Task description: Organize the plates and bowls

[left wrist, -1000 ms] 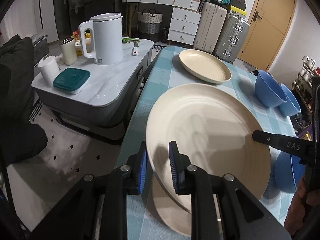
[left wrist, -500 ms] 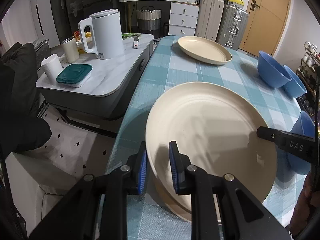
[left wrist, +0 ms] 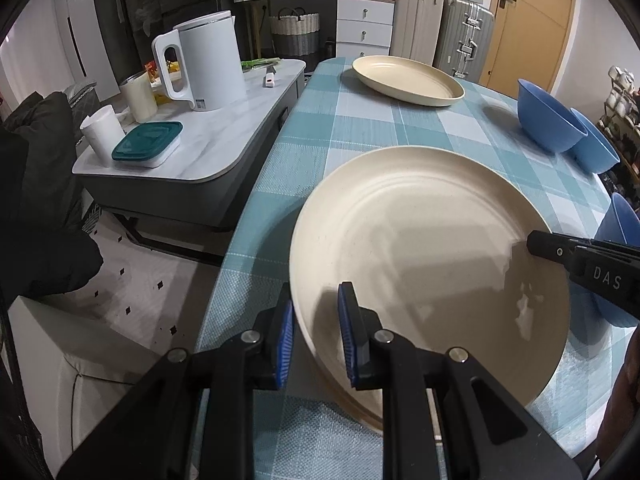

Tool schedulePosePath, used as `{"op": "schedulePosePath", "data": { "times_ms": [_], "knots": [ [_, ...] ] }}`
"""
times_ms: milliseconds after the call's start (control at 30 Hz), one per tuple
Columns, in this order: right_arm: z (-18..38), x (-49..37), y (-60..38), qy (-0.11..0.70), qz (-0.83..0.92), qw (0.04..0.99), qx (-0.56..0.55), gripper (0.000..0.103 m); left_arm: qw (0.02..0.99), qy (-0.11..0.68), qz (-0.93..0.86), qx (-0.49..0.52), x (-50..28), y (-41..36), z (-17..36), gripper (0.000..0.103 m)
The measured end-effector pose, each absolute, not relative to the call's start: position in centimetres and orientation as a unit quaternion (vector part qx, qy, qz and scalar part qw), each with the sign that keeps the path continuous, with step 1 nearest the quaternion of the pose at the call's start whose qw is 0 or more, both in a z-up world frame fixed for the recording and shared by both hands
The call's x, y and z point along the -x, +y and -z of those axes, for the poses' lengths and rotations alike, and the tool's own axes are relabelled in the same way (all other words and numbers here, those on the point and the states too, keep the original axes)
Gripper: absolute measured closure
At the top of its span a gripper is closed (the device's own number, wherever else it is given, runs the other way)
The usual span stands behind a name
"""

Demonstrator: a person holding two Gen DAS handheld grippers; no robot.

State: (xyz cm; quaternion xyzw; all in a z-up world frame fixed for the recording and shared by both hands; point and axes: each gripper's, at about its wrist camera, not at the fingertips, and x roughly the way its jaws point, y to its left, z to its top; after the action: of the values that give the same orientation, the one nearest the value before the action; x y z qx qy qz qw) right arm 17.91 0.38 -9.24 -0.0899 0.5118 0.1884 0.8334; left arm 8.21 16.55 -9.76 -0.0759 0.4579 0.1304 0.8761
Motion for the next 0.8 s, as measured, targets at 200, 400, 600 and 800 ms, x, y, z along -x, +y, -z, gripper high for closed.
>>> {"op": "schedulePosePath", "data": {
  "times_ms": [200,400,600,800],
  "knots": [
    [9.5,-16.8,1.5,0.484,-0.173,0.844,0.151,0.093,0.876,0.459,-0.134,0.062,-8.1,16.2,10.0,0.084],
    [10.2,-16.4,1.7,0.481,-0.168,0.842,0.175,0.093,0.874,0.463,-0.135,0.052,-8.0,15.8,10.8,0.084],
    [10.4,-16.1,1.9,0.474,-0.166,0.844,0.188,0.093,0.875,0.463,-0.137,0.045,-8.1,15.7,10.8,0.084],
    [10.2,-16.0,1.7,0.466,-0.159,0.849,0.192,0.093,0.874,0.464,-0.136,0.042,-8.0,15.7,10.8,0.083]
  ]
}}
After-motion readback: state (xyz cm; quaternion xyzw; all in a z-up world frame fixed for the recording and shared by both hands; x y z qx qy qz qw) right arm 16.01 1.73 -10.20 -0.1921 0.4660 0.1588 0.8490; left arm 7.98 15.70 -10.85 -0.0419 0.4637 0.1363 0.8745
